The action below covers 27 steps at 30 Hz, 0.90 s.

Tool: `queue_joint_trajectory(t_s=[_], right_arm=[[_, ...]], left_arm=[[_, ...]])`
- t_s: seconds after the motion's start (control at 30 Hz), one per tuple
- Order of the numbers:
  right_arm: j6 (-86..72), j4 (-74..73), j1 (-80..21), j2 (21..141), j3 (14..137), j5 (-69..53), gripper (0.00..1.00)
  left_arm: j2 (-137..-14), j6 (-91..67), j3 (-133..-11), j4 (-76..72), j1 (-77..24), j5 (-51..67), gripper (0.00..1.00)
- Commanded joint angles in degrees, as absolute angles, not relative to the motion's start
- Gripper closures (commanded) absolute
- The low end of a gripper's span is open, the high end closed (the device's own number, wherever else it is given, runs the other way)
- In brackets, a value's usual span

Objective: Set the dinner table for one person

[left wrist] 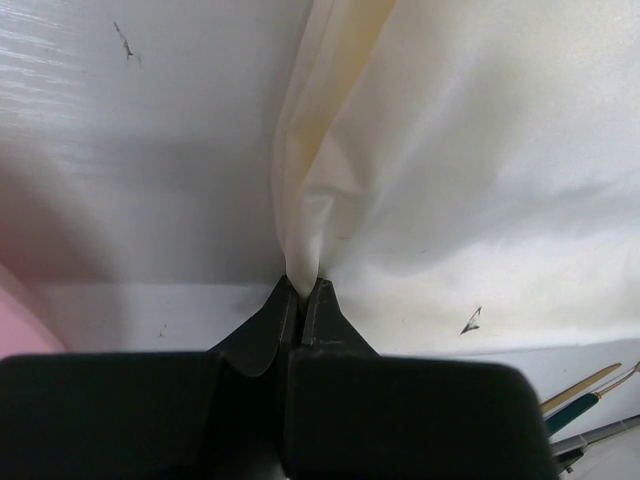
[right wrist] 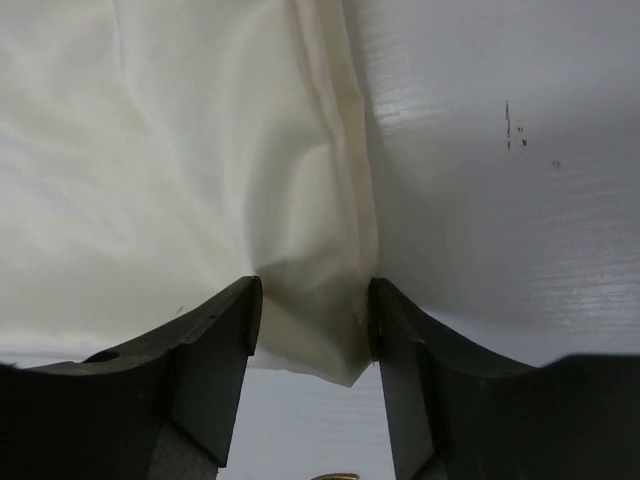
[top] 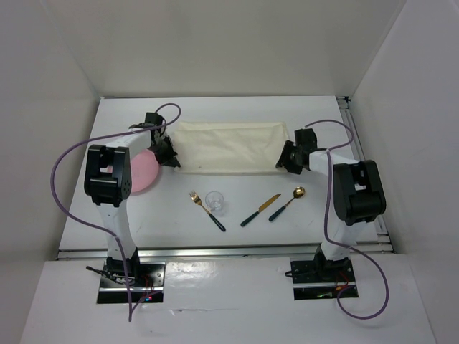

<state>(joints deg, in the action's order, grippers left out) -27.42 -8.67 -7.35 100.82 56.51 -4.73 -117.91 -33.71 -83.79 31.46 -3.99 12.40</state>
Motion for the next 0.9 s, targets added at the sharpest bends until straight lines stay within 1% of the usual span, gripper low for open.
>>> queue_joint_trajectory(t_s=[0.0,0.03,0.07,0.17,0.2,0.37,0.47,0.57,0.6,0.73,0.87], right_arm=[[-28.3,-7.04,-7.38,103.27,54.58,-5.45,0.46],[-28.3,-7.03,-7.38,103.27,54.58,-5.45,0.5],[-28.3,-7.03,-7.38,103.27,54.58,-5.45,0.6],[-28.3,-7.03,-6.86,102.58,56.41,-5.45,0.85],[-28.3,-7.9,-6.86,101.96,56.95,-4.93,1.0],[-26.37,-10.81,-6.86,94.6,61.51,-1.85,1.0],[-24.79,-12.91,-6.86,91.59,66.52,-0.36,1.0],[-23.2,-15.29,-6.86,88.78,73.63,0.87,1.0],[-22.68,-15.9,-6.86,87.12,77.05,1.4,1.0],[-22.15,-17.57,-6.86,81.31,82.52,1.41,1.0],[-22.15,-20.47,-6.86,74.89,84.64,1.41,1.0]], left_arm=[[-119.71,-34.1,-84.81,32.51,-4.31,12.39,1.0],[-119.71,-34.1,-84.81,32.52,-4.31,12.39,1.0],[-119.71,-34.1,-84.81,32.52,-4.31,12.91,1.0],[-118.57,-33.57,-85.95,33.66,-4.31,12.92,1.0],[-118.04,-33.57,-86.74,33.66,-4.31,13.53,1.0],[-111.72,-32.43,-89.82,35.41,-4.31,14.59,1.0],[-107.15,-32.43,-94.38,36.65,-4.31,15.2,1.0],[-105.91,-31.9,-103.51,40.94,-4.31,17.05,1.0],[-105.13,-31.9,-108.58,42.09,-4.31,17.57,1.0],[-102.14,-31.9,-117.57,46.14,-4.31,20.55,1.0],[-95.64,-32.6,-118.39,47.46,-4.31,21.96,1.0]])
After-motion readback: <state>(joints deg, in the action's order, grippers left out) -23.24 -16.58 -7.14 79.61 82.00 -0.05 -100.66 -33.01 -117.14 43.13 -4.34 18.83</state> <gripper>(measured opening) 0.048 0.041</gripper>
